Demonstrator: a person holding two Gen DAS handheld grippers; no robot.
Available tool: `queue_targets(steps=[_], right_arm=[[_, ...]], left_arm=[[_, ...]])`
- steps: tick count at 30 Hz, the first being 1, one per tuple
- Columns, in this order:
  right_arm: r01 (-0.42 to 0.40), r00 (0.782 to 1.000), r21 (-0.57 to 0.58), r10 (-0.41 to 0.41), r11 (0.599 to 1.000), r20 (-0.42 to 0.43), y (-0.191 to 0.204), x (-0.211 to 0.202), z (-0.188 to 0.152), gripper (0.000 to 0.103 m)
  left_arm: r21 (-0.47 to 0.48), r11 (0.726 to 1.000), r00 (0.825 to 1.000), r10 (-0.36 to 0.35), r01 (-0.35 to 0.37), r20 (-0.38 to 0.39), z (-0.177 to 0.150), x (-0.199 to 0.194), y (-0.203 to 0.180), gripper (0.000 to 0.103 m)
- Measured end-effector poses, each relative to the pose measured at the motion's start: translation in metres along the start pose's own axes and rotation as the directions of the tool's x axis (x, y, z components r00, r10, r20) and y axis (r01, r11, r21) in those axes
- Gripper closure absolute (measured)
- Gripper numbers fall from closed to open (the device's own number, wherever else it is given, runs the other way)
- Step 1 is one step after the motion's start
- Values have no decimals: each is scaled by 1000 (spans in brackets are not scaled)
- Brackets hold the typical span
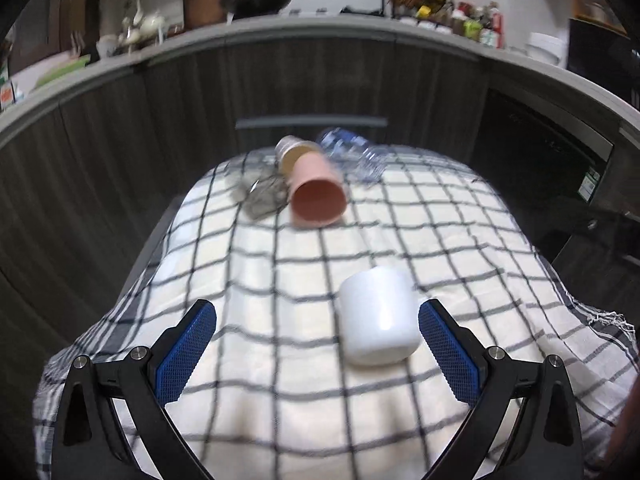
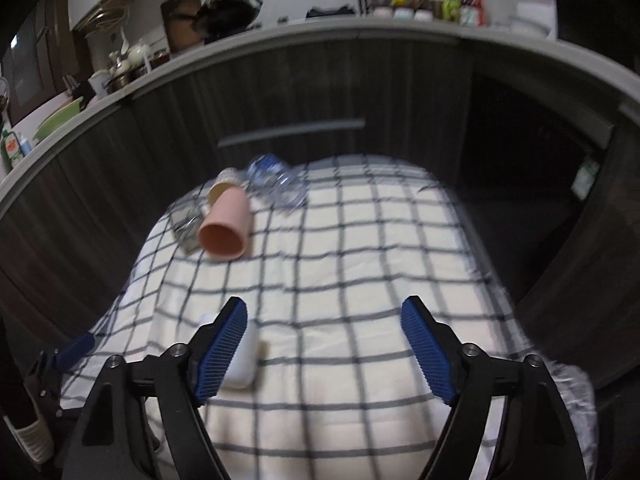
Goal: Flip cup upside down
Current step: 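Close the left gripper on the white cup while the right gripper opens and releases it, then rotate the white cup opening-down with the left gripper and lower it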
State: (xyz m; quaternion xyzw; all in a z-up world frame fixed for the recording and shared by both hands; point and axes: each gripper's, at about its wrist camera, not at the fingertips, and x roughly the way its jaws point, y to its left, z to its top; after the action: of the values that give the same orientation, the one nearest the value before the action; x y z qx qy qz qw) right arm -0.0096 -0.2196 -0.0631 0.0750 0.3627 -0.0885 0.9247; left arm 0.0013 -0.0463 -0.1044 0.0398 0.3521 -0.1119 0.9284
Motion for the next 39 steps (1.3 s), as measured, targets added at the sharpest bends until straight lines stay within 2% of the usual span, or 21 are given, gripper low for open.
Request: queue_targets(steps=[4,6,12,20,23,24,27,31,39], right_arm=[[82,992,-7,-81,997,94,-20,-15,-7,22],[107,988,-1,-106,994,113,-27,-16,-11,22],[132,988,50,-136,990,77,-48,-1,-26,22],[138,990,60,-140,989,25,-53,21,-32,22],[136,991,83,-137,987,7,-59,24,-33,22],[134,991,91,-135,987,0,-60,25,-34,22],[131,991,113,-129,985,-23,-66,29,-35,22],[128,992,127,-124,984,-37,-68,33,-35,22],[125,992,120,-120,985,-49,-66,36,-36,22]], left_arm=[[19,999,997,-31,29,69,-10,8,-21,0],[23,998,995,-53,52,86,-14,14,-28,0],[11,1000,993,-3,2,118,-29,35,-34,0],[31,999,996,-38,36,79,-43,52,-48,2],[24,999,999,-31,30,20,-48,62,-49,6],[9,999,1000,-31,31,1,-48,65,-46,11],[-23,1000,1000,-17,17,-24,-47,70,-42,16],[-32,999,998,-14,12,-61,-48,76,-40,37],[-27,1000,997,9,-11,-78,-47,76,-37,37]])
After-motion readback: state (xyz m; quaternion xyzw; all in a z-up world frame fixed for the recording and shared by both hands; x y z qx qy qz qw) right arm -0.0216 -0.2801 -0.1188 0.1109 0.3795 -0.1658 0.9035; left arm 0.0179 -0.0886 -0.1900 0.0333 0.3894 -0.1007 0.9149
